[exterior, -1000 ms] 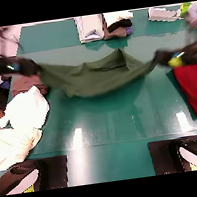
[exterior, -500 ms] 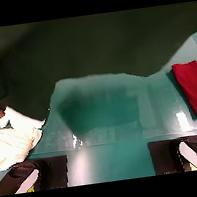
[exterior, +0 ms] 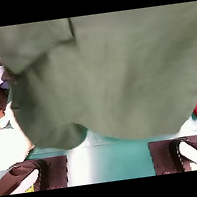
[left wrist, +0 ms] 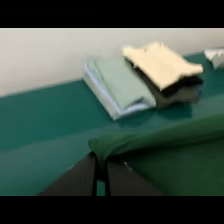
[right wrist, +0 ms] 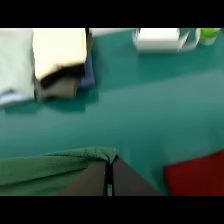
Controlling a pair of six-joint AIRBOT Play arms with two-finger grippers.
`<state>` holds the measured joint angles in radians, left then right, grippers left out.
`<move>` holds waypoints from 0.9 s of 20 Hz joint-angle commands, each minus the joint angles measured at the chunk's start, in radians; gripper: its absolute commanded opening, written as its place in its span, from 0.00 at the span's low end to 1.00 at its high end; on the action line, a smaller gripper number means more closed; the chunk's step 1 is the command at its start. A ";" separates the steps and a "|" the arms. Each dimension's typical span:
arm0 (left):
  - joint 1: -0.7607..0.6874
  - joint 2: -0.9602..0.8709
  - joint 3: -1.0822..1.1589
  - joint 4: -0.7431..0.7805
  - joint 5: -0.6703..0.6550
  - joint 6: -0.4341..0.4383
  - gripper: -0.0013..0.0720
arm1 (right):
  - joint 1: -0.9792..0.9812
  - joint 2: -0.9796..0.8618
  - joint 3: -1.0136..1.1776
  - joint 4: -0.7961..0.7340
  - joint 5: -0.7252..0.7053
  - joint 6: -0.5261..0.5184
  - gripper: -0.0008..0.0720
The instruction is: Fold the shirts.
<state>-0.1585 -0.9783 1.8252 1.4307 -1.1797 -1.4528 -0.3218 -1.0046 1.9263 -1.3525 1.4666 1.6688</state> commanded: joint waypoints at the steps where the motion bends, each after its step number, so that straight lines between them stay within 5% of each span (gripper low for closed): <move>1: 0.000 -0.166 -0.192 0.005 -0.059 -0.013 0.06 | 0.076 -0.120 -0.195 0.014 -0.028 -0.013 0.04; 7: 0.000 -0.536 -0.290 0.005 0.108 0.051 0.06 | 0.154 -0.491 -0.272 0.016 -0.143 -0.015 0.03; 12: 0.001 -0.607 -0.286 0.006 0.257 0.076 0.06 | 0.192 -0.669 -0.122 0.016 -0.199 -0.024 0.03; 18: 0.073 -0.602 -0.283 0.001 0.064 0.103 0.06 | 0.183 -0.629 -0.148 -0.066 -0.088 -0.085 0.04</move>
<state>-0.1158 -1.5742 1.5475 1.4322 -1.0225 -1.3739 -0.1375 -1.6482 1.8126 -1.3579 1.3270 1.6085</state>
